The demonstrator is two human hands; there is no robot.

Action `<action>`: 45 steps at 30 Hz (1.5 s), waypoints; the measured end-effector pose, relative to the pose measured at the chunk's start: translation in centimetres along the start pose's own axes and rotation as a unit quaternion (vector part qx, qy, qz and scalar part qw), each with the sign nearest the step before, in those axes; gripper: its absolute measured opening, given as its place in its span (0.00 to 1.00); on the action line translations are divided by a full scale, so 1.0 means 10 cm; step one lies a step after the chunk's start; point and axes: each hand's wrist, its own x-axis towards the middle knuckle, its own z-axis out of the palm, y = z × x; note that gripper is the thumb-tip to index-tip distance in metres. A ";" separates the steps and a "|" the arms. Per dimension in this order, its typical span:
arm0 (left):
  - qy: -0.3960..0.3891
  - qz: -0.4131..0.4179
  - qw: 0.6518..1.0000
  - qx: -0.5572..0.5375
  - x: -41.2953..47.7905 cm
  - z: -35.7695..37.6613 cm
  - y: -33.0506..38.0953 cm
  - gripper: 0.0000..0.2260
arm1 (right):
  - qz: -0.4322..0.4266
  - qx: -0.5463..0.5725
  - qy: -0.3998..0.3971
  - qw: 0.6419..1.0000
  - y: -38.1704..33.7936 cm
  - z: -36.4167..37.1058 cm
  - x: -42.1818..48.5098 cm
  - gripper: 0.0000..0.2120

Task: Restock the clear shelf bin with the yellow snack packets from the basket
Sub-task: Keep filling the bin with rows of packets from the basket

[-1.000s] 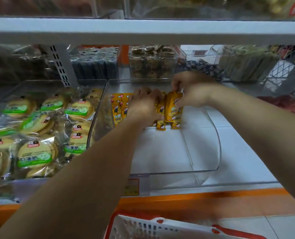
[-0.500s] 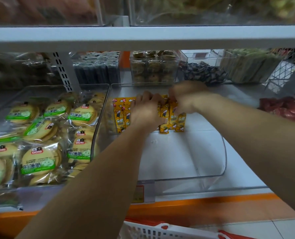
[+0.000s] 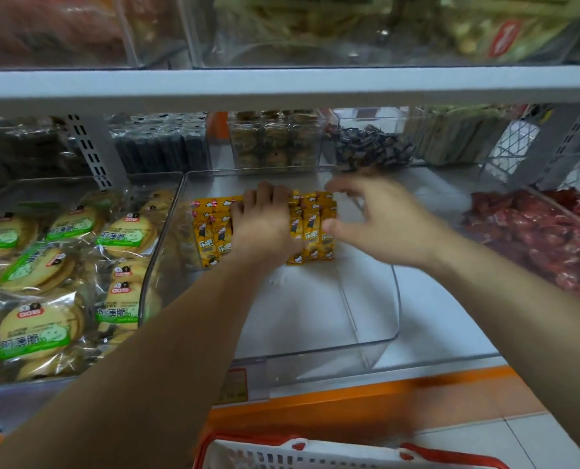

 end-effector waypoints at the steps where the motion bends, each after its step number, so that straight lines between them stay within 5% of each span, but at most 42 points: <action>1: 0.008 0.012 1.000 0.016 0.00 0.00 0.03 0.42 | 0.008 0.047 0.000 0.999 0.02 -0.01 -0.16 0.31; 4: -0.016 0.043 0.998 0.034 0.00 0.01 0.11 0.48 | 0.018 0.106 -0.015 0.994 0.10 0.05 -0.50 0.40; 10: -0.026 0.052 0.995 0.085 0.02 0.08 0.12 0.44 | 0.029 0.171 -0.002 0.985 0.17 0.22 -0.62 0.43; 15: -0.039 0.052 0.990 0.122 0.04 0.07 0.19 0.43 | 0.032 0.131 -0.006 0.991 0.17 0.24 -0.61 0.48; 19: -0.120 0.040 0.989 0.073 0.08 -0.33 0.20 0.40 | 0.026 0.059 -0.020 0.998 0.14 0.18 -0.60 0.49; 22: -0.153 -0.016 0.988 -0.021 -0.10 -0.89 0.17 0.26 | 0.010 -0.021 -0.042 0.999 0.10 0.05 -0.56 0.47; 25: -0.100 -0.040 0.990 -0.094 -0.58 -1.42 -0.07 0.09 | -0.018 -0.135 -0.051 0.989 -0.02 -0.08 -0.50 0.43; 29: -0.013 -0.102 0.989 -0.108 -1.19 -1.75 -0.43 0.17 | -0.053 -0.146 -0.024 0.988 -0.31 0.01 -0.35 0.28; 32: -0.033 -0.182 0.972 -0.144 -1.41 -1.72 -0.60 0.23 | -0.043 -0.064 -0.080 0.994 -0.56 0.29 -0.16 0.21; 37: -0.078 -0.206 0.948 -0.230 -1.62 -1.58 -0.69 0.13 | -0.030 0.002 -0.131 0.991 -0.85 0.83 0.18 0.11; 45: -0.060 -0.188 0.955 -0.221 -1.71 -1.47 -0.74 0.19 | 0.006 -0.065 -0.148 0.987 -0.92 1.25 0.69 0.20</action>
